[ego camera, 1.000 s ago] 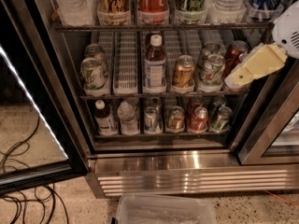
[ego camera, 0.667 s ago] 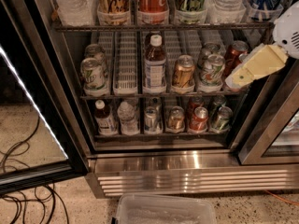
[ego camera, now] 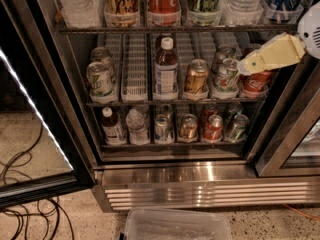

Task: Pick water bottle from top shelf of fridge

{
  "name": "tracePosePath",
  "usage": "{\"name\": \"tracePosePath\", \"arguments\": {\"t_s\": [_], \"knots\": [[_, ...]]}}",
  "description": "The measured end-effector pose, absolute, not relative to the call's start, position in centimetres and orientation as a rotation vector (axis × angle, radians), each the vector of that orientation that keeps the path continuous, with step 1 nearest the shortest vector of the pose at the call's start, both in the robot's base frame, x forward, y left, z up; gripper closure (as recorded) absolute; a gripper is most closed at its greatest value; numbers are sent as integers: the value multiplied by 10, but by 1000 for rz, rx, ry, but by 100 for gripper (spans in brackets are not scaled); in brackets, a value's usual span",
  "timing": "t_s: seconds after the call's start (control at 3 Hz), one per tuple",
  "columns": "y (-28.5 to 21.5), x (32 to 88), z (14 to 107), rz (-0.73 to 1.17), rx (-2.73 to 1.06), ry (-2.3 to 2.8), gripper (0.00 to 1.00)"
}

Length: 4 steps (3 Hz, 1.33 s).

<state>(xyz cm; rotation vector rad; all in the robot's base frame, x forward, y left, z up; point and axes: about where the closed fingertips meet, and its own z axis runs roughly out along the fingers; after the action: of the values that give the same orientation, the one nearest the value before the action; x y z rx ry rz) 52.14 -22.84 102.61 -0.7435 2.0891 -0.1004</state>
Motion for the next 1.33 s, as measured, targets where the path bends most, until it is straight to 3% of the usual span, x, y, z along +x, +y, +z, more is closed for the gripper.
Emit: {"name": "tracePosePath", "arguments": {"t_s": [0.67,1.33], "knots": [[-230,543,1063,-66,-472,1897,0],[-221,550,1071,-56,-461,1851,0]]}}
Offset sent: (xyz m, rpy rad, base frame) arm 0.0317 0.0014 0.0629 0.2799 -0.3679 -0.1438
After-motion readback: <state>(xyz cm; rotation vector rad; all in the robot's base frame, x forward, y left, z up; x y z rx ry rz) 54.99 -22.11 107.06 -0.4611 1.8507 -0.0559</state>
